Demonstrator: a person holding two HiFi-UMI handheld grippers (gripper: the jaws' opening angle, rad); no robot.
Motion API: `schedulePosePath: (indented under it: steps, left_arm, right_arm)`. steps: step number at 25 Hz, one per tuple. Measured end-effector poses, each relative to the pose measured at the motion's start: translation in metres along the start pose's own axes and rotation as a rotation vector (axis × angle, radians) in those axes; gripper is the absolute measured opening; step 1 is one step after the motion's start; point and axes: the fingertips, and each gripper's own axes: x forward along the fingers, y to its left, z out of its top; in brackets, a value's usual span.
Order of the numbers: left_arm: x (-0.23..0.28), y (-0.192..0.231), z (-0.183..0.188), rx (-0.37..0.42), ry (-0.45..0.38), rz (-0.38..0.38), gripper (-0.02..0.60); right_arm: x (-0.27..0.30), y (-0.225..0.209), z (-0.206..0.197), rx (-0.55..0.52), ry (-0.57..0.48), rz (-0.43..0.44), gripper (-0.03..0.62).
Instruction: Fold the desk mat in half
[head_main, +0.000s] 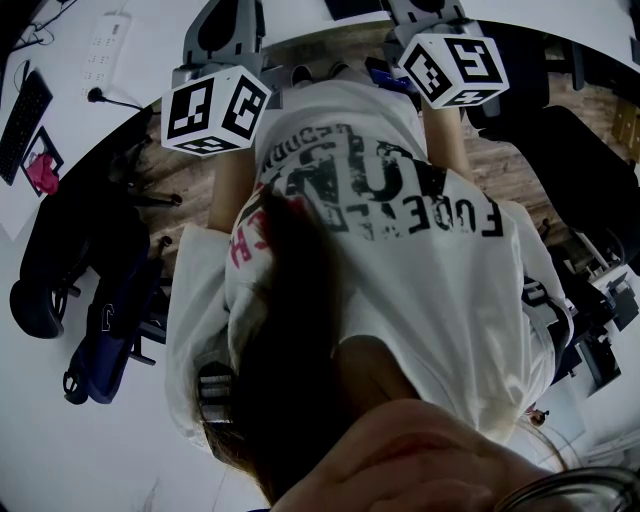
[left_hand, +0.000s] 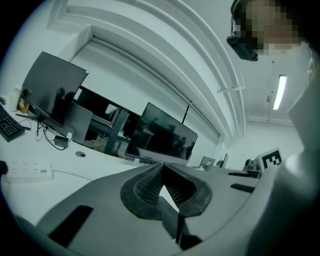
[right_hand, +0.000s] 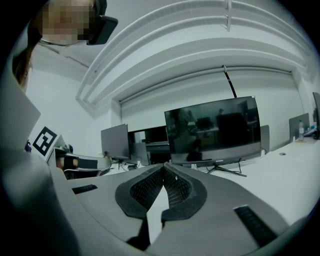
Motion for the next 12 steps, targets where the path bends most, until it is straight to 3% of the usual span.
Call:
schedulePosePath:
  steps: [12]
  left_arm:
    - [-0.0059,-0.0030,-0.0025,0.001,0.004,0.005,0.003]
  right_arm:
    - [-0.0065,-0.0006,0.0006,0.005,-0.017,-0.002,0.000]
